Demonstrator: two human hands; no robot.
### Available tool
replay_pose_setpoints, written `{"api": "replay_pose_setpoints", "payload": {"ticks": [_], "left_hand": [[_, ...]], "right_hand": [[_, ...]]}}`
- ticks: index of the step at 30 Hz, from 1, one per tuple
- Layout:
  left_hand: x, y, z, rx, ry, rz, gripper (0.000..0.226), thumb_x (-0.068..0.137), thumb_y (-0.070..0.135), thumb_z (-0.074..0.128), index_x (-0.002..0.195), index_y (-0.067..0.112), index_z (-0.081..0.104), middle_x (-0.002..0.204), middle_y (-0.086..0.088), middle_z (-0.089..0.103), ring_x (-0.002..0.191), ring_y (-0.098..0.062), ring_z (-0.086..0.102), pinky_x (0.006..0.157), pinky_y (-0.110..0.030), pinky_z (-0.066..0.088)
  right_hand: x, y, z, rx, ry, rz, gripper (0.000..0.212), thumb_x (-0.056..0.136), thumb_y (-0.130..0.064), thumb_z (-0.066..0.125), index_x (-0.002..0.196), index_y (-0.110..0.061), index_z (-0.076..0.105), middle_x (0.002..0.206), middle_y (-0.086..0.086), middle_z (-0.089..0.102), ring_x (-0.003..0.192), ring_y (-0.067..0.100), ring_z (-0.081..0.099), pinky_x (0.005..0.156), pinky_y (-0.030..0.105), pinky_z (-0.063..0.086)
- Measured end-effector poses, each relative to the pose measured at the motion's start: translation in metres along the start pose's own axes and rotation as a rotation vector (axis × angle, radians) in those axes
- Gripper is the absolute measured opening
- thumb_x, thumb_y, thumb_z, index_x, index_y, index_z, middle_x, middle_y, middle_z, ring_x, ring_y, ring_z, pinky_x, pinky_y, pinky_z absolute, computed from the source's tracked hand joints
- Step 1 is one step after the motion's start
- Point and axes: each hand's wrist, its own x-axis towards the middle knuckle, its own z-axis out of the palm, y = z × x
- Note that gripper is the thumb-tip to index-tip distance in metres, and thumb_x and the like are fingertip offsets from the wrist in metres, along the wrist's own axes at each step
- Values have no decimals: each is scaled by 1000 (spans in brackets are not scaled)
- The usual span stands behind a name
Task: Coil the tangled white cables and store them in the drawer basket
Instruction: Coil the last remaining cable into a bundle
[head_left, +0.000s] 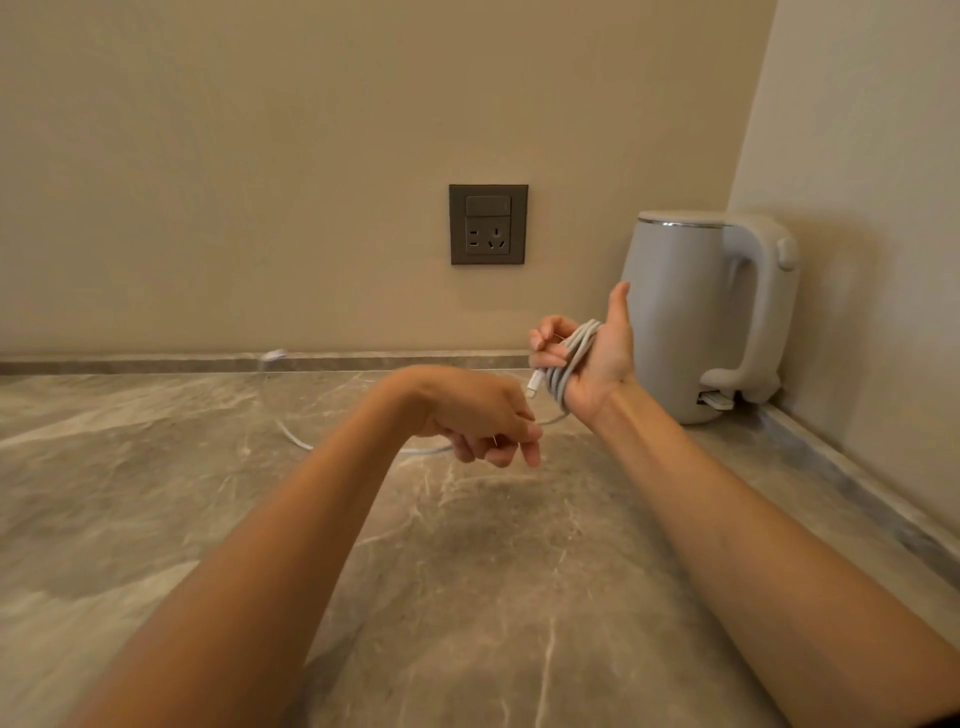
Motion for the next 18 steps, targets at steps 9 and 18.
{"api": "replay_pose_setpoints", "payload": {"ticks": [9,18], "left_hand": [[-5,7,-18,360,464,117,30,92,26,53,66,15,62,50,7,48,40,-1,41,46,-12,32],[-2,-5,-25,285,863,267,25,88,27,60,68,12,58,56,6,45,51,-5,38,50,-20,28]], "right_hand": [[4,10,-5,-585,11,90,96,82,-79,8,40,-2,49,41,12,44,40,21,40,50,26,38],[-3,19,-2,-585,-287,436,98,77,-80,-3,45,-2,46,45,15,47,36,15,41,31,16,31]]}}
